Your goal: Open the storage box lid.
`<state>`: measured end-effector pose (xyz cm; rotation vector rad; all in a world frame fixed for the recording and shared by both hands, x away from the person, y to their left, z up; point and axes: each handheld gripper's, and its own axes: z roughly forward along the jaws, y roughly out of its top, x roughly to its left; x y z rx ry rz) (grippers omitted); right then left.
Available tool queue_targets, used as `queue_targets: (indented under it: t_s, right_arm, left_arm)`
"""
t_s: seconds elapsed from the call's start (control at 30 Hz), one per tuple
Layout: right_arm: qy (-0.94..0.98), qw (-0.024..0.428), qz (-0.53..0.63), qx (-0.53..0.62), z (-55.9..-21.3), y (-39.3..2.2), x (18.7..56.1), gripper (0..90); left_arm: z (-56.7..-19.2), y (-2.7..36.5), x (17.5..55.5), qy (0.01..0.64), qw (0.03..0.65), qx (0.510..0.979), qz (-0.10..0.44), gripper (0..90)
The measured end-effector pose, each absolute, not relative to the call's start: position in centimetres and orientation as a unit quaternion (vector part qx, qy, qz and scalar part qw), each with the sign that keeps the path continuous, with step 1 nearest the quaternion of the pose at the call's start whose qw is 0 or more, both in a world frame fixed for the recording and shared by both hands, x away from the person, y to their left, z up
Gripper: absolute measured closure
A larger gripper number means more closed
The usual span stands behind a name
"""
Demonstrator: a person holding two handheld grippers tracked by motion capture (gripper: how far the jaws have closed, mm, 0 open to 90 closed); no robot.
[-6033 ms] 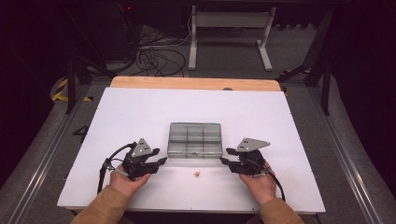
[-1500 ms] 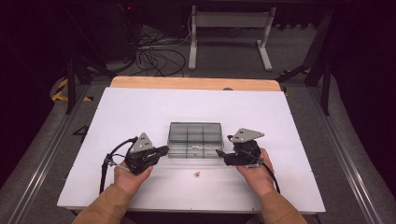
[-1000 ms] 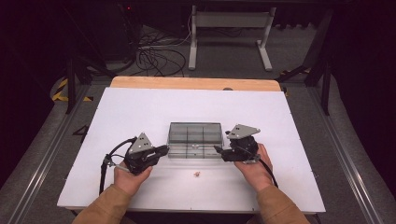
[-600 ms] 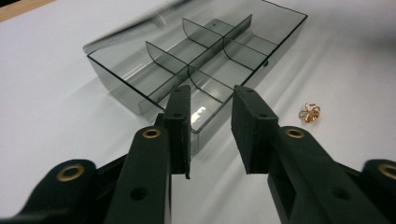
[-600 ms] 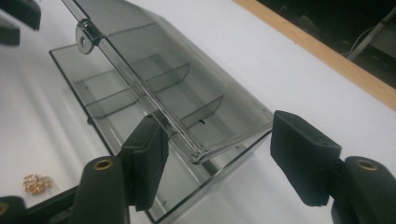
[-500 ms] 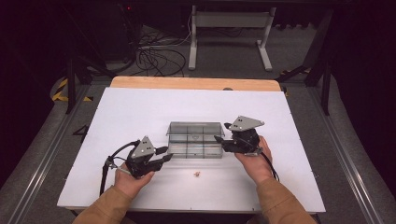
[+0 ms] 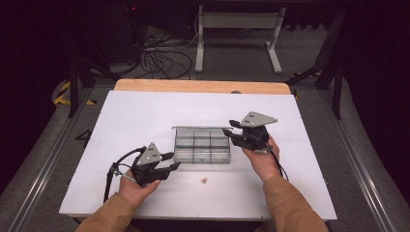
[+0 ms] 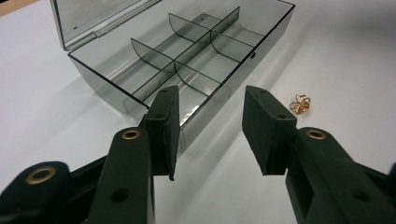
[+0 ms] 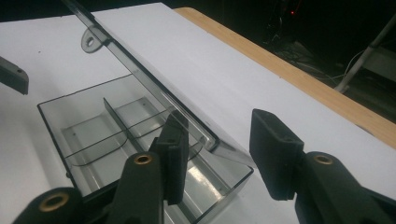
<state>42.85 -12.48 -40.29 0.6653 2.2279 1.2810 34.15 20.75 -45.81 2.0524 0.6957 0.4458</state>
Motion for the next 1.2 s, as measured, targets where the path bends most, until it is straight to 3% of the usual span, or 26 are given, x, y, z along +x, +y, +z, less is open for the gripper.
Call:
queue_targets:
  t_s: [0.8, 1.2]
  right_arm:
    - [0.780, 0.264, 0.495, 0.279, -41.3, -12.2, 45.4, 70.2]
    - [0.775, 0.254, 0.485, 0.315, -43.0, -12.2, 47.3, 75.3]
  left_arm:
    - [-46.3, 20.3, 34.3, 0.276, 0.437, 0.837, 0.178, 53.9]
    - [-46.5, 20.2, 34.5, 0.276, 0.432, 0.841, 0.173, 53.9]
